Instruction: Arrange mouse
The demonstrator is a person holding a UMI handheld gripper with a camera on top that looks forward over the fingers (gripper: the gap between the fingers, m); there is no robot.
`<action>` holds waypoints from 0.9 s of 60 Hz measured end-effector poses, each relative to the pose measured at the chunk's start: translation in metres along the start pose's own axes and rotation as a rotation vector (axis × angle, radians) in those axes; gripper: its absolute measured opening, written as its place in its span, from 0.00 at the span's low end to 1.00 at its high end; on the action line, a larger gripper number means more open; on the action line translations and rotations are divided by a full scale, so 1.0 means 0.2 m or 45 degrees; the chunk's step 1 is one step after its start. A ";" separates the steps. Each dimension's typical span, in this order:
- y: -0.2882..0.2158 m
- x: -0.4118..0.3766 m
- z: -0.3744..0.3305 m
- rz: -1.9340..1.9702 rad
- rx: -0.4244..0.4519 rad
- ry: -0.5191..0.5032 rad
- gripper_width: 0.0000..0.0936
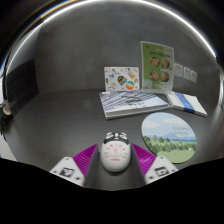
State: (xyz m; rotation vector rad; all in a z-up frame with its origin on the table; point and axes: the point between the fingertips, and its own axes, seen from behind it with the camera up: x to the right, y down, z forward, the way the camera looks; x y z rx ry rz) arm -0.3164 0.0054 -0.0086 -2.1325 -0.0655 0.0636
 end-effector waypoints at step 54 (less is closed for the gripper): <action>-0.10 0.99 0.11 0.095 -0.070 0.184 0.54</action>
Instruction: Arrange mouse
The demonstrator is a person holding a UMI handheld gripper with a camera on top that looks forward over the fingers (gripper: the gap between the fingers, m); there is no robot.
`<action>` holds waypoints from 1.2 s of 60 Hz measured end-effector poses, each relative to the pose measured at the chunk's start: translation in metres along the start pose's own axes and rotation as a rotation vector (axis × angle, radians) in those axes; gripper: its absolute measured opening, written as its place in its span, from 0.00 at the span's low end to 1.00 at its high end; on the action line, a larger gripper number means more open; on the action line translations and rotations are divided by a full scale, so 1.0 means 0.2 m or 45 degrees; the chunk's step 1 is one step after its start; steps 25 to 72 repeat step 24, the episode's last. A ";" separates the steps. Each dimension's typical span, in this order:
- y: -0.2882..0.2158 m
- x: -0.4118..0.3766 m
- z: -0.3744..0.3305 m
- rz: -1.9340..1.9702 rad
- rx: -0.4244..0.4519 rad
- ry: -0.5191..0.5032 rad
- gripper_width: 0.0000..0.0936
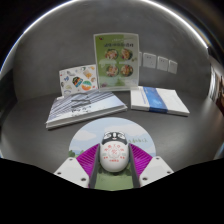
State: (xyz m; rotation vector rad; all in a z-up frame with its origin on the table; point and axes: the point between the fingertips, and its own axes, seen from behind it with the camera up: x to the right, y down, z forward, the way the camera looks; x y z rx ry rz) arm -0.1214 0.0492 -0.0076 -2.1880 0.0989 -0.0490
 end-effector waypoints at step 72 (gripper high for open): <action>0.14 0.14 -0.63 0.052 0.095 -0.184 0.90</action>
